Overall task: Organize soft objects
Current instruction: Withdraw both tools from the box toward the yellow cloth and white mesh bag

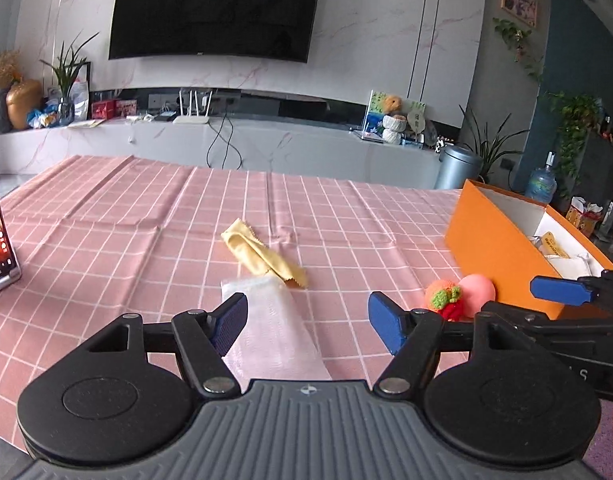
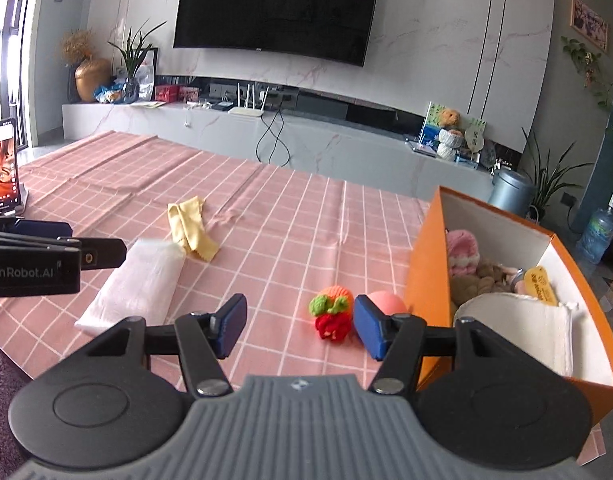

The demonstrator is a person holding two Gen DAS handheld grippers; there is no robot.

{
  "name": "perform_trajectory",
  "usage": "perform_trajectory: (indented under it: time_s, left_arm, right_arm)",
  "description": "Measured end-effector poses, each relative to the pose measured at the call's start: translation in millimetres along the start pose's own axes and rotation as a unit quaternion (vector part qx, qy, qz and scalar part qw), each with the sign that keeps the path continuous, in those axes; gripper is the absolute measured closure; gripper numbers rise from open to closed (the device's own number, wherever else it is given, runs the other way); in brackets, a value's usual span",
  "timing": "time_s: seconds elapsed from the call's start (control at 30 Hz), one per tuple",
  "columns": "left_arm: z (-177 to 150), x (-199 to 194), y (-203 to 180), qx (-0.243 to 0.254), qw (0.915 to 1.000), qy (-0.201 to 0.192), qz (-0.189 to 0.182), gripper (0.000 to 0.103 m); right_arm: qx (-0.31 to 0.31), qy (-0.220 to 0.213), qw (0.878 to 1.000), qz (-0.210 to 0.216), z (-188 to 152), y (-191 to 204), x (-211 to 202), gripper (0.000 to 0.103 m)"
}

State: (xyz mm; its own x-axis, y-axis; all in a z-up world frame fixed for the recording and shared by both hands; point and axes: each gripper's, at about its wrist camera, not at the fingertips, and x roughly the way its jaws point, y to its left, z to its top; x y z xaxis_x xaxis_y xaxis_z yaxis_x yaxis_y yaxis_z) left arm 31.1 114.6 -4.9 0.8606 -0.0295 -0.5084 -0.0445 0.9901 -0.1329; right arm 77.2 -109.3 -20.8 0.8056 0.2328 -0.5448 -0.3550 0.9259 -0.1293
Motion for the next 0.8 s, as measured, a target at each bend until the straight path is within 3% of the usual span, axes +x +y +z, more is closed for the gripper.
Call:
perform_trajectory:
  time_s: [0.2,0.3,0.4,0.8]
  left_arm:
    - [-10.0,18.0,6.6,-0.001,0.9994,0.021,0.026,0.018]
    - [-15.2,42.0,12.3,-0.016,0.9964,0.065,0.053,0.018]
    - [-19.6,58.4,16.4,-0.030,0.9947,0.082,0.054,0.018]
    - [-25.0,95.4,5.7,0.003,0.9916,0.104,0.076,0.018]
  right_arm:
    - [-0.001,0.019,1.000,0.010,-1.8,6.0,17.6,0.044]
    - [-0.004,0.029,0.999,0.018,-1.4,8.5,31.6,0.044]
    - [-0.005,0.042,0.999,0.027,-0.2,11.2,46.8,0.044]
    - [0.001,0.074,0.996,0.040,7.0,8.2,98.5,0.044]
